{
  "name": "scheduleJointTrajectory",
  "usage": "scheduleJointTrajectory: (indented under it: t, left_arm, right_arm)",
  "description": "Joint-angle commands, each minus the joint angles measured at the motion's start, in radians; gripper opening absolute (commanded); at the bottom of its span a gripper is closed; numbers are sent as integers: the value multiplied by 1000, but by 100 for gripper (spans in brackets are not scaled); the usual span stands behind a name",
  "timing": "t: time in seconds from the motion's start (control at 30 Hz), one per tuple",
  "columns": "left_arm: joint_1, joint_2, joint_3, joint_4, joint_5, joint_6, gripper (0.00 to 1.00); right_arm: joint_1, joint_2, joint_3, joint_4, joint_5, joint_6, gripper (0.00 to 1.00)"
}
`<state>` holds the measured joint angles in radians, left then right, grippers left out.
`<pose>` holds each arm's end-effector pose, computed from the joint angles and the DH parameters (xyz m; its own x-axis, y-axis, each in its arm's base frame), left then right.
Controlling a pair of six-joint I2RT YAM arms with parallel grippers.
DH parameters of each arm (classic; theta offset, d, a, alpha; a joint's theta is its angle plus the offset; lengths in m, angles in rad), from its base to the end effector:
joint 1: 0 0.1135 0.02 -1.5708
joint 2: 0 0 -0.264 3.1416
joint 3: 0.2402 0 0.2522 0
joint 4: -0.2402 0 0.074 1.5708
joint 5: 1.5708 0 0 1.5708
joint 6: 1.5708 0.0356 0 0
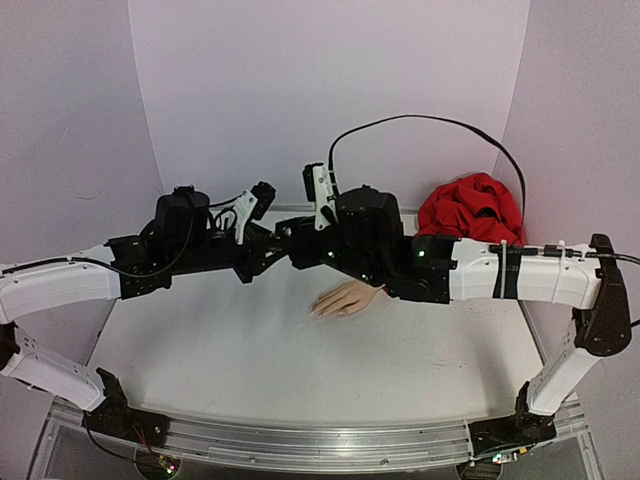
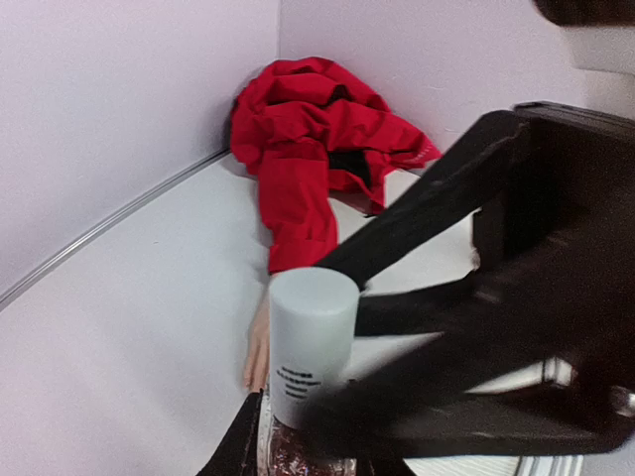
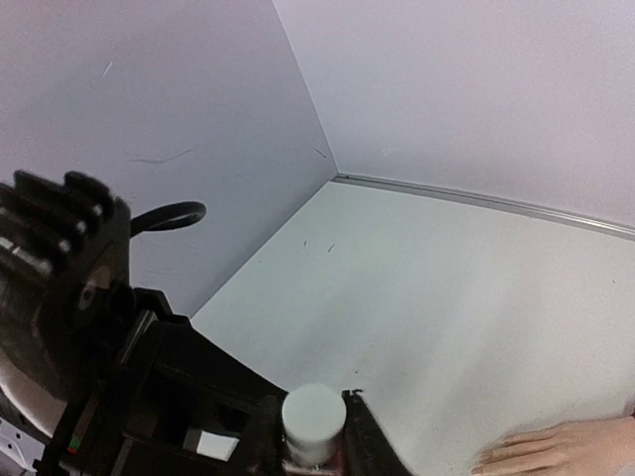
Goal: Paint the nails
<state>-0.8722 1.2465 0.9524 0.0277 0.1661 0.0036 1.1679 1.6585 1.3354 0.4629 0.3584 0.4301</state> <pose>0.1839 -0.2281 0.3214 -0.1662 0.2034 -0.9649 0.8584 0.5114 -0.0400 0.1686 0.3638 0.3706 -0.2528 0.4029 -0.8797 -0.6820 0.5707 0.4573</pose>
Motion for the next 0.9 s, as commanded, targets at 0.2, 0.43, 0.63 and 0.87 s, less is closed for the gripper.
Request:
scheduleJointTrajectory:
  t: [0.2, 0.43, 0.63, 0.87]
  left_arm:
    - [70, -10, 3, 28, 6, -47, 0]
    - [69, 4, 55, 29, 443, -30, 0]
    - [67, 45, 111, 29, 784, -72, 0]
    - [60, 87, 149, 30, 915, -109, 0]
  right_arm:
    - [-169, -88, -20, -73, -640, -160, 78]
    - [-315, -164, -138, 104, -975, -80, 79]
    - [-336, -148, -162, 324, -1246, 26, 77]
    - [-332, -75, -168, 643, -1421, 220, 56]
